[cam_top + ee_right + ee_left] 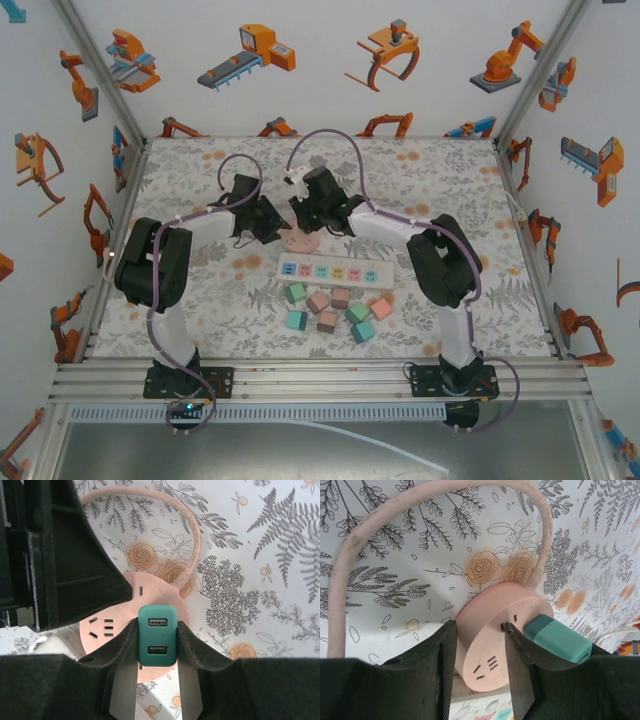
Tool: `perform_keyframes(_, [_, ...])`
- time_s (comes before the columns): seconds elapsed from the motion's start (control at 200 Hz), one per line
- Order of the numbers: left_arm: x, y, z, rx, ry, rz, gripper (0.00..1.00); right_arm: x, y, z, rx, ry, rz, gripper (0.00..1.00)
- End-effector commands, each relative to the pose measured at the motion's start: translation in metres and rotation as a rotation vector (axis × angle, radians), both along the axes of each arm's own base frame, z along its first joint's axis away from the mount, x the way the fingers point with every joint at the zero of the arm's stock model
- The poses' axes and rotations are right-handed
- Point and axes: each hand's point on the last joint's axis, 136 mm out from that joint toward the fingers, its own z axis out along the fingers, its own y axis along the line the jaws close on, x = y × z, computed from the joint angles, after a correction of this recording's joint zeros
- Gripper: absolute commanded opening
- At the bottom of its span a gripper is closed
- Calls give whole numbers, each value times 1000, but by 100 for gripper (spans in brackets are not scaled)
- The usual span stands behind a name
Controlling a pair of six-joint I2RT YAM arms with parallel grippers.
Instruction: Pull the plug off the socket
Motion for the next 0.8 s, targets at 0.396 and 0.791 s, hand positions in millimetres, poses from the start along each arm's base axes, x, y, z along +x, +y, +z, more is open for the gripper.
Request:
perform_keyframes(0.396, [-90,67,-102,390,337,19,42,-25,24,87,19,-221,55,0])
perform_keyframes(0.791, [-55,55,-44,292,116,-14,50,-3,3,40,-106,-256,1,0])
